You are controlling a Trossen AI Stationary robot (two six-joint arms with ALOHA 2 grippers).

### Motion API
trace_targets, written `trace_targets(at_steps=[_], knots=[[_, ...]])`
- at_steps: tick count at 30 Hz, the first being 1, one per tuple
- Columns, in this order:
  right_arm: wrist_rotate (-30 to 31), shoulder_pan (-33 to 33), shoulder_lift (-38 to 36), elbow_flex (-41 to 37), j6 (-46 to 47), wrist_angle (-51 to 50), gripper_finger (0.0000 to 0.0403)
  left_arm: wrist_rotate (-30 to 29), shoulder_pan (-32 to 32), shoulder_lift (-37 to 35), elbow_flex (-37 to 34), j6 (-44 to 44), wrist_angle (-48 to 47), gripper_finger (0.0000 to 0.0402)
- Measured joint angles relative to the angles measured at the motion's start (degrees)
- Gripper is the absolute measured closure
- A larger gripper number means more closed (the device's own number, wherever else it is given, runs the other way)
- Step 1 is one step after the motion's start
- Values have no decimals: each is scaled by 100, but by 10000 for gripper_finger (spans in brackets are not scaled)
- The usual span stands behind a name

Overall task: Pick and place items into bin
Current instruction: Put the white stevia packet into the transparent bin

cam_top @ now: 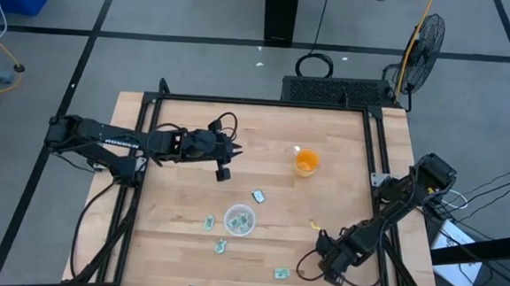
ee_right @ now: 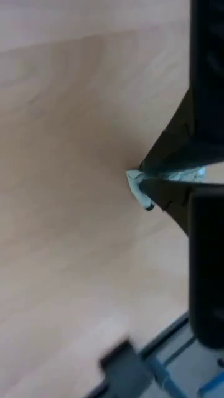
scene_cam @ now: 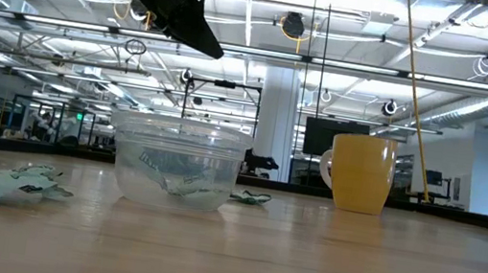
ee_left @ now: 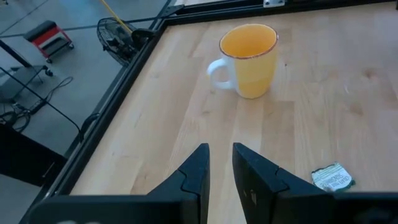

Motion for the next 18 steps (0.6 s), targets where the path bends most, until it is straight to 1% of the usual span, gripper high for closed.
trace_targets(at_steps=[2, 5, 7, 12, 14, 18], knots=[[138, -40, 1, -4, 10, 221, 397, -2, 2, 0, 0, 2, 10, 325], [398, -156, 3, -8, -80, 618, 392, -77, 32, 2, 0, 9, 28, 325], [626, -285, -8, -9, -351, 800, 393, -166, 64, 2, 0, 15, 62, 325], [1055, -875, -74, -8, -1502, 797, 399, -317, 140, 2, 0, 179, 268, 325], [1337, -1198, -114, -9, -2009, 797, 399, -343, 151, 2, 0, 381, 320, 325], [1770, -1953, -119, -9, -3307, 1169, 401, -356, 149, 2, 0, 733, 384, 325]])
